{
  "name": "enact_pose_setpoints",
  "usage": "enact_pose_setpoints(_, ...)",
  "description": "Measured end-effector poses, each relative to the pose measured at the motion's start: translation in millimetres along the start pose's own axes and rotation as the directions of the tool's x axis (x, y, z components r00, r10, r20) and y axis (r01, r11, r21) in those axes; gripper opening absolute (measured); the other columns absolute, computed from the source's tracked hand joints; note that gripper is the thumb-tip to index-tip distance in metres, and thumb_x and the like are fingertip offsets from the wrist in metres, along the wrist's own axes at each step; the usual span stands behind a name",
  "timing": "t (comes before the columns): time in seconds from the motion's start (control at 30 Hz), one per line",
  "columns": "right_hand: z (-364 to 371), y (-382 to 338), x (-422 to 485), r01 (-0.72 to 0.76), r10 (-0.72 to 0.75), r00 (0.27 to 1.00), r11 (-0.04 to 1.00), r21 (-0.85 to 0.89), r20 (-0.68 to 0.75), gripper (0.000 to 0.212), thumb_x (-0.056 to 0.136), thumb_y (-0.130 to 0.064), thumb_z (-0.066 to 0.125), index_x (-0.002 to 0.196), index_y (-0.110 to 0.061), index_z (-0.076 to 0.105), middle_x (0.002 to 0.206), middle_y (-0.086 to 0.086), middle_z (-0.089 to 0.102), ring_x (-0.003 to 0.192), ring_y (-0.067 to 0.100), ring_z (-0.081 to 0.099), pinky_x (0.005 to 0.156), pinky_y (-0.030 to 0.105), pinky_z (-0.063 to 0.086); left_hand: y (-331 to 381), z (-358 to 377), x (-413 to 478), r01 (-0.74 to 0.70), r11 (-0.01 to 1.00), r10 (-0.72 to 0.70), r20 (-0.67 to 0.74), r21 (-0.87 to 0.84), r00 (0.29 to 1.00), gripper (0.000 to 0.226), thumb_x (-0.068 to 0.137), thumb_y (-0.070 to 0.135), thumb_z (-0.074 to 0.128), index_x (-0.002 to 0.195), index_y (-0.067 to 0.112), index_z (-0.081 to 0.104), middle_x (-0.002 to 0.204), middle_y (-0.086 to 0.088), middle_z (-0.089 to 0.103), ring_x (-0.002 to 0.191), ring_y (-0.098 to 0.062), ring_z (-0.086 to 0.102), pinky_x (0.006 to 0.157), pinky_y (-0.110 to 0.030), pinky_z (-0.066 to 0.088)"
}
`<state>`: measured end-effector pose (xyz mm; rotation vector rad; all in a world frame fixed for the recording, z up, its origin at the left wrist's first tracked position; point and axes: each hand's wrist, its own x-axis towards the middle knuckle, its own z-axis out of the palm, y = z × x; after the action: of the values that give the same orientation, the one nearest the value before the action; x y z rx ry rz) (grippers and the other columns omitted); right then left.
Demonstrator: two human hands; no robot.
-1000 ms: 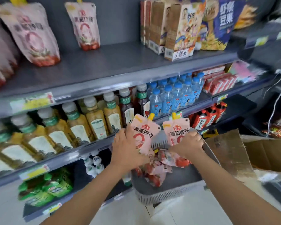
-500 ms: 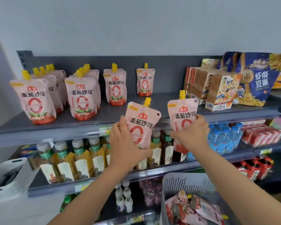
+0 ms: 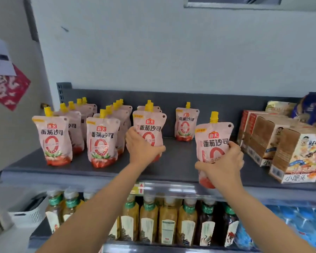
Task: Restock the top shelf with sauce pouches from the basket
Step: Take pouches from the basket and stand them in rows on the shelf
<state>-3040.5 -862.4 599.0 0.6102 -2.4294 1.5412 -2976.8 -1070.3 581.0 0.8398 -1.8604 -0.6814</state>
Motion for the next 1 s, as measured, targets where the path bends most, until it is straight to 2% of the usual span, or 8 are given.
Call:
enact_pose_setpoints(0.1,3,5,9,0.031,-0.031,0.999,0.999,0.016,0.027,0.104,0.056,-0.017,0.087,0.138,-0.011,0.024,0.135,0.01,0.03,0.127,0.027,0.027,0.105,0.051,0.034,-15,17,18,0.025,0.999,-0.024,-0.014,0.043,1.0,0.105,0.042,0.043,0.089,0.121,0.011,0.026,0.12,-0.007,0.036,0.115,-0.026,0.04,0.099,-0.043,0.04)
enact_pose_setpoints(0.3,22,6,19,0.06,-0.064,0.995,0.997,0.048,0.078,0.104,0.055,-0.016,0.087,0.138,-0.014,0.024,0.133,0.006,0.03,0.125,0.023,0.026,0.105,0.047,0.035,-31,32,37,0.135,0.991,-0.136,-0.035,-0.022,0.99,0.107,0.04,0.043,0.091,0.121,0.013,0.027,0.12,-0.005,0.037,0.112,-0.024,0.045,0.096,-0.044,0.046)
enact_pose_setpoints(0.43,43,1,23,0.042,-0.046,0.994,0.998,0.035,0.095,0.105,0.058,-0.021,0.085,0.141,-0.016,0.022,0.136,0.006,0.026,0.128,0.023,0.023,0.106,0.049,0.034,-34,35,47,0.124,0.992,-0.124,-0.002,-0.007,0.992,0.106,0.044,0.041,0.092,0.122,0.012,0.026,0.12,-0.005,0.037,0.114,-0.023,0.043,0.097,-0.041,0.044)
enact_pose_setpoints(0.67,76,-9,21,0.004,-0.005,0.997,1.0,0.012,0.078,0.105,0.058,-0.023,0.086,0.14,-0.016,0.022,0.137,0.005,0.025,0.128,0.023,0.023,0.105,0.051,0.035,-38,41,50,0.085,0.996,-0.085,0.067,0.003,0.994,0.113,0.041,0.049,0.091,0.125,0.014,0.024,0.124,-0.005,0.036,0.119,-0.022,0.04,0.1,-0.042,0.041)
enact_pose_setpoints(0.87,95,-14,13,0.004,-0.005,0.999,1.0,0.016,0.045,0.104,0.058,-0.024,0.087,0.138,-0.016,0.023,0.136,0.004,0.027,0.127,0.022,0.025,0.106,0.047,0.036,-37,36,45,0.069,0.996,-0.072,0.075,0.049,0.995,0.118,0.042,0.053,0.09,0.129,0.01,0.023,0.128,-0.009,0.036,0.122,-0.026,0.039,0.1,-0.042,0.04)
enact_pose_setpoints(1.0,102,-16,10,0.007,-0.008,1.0,1.0,0.02,0.027,0.103,0.058,-0.024,0.087,0.138,-0.016,0.023,0.135,0.005,0.027,0.127,0.022,0.026,0.106,0.046,0.035,-38,27,39,0.05,0.989,-0.072,0.156,0.142,0.985,0.127,0.05,0.049,0.089,0.141,0.009,0.012,0.144,-0.012,0.023,0.135,-0.03,0.025,0.111,-0.043,0.027)
